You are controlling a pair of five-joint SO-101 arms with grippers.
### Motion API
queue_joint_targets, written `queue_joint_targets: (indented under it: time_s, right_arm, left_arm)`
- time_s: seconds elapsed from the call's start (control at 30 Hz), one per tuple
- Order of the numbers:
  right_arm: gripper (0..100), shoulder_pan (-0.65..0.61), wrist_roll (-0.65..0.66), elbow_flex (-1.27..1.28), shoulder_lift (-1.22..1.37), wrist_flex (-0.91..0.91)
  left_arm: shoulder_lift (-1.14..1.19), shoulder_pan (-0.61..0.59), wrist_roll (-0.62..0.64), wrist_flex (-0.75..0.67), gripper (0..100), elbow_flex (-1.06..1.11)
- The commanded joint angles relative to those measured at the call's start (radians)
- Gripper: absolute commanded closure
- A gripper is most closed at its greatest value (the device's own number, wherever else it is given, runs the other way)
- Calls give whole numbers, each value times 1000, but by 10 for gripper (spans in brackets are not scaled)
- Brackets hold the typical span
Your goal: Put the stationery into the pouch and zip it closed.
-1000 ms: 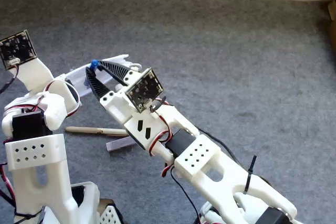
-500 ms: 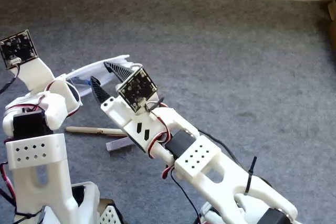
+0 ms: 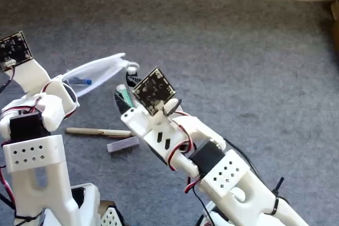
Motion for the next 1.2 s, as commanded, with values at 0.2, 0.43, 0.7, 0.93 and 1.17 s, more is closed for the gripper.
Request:
queue_joint_targets:
  time_s: [0.2, 0.43, 0.7, 0.93, 1.17]
  right_arm:
    - [854, 165, -60, -61, -35, 130]
    - [854, 193, -60, -93, 77, 147]
    - [854, 213, -63, -260, 455, 148]
    - [854, 214, -132, -407, 714, 148]
    - [854, 214, -135, -512, 883, 148]
  left_arm:
    - [-35, -119, 9, -8, 994, -21]
    - [-35, -151, 11, -8, 994, -21]
    - [-35, -151, 11, -8, 994, -19]
    - [-35, -151, 9, -8, 994, -19]
    - [-35, -151, 9, -8, 994, -18]
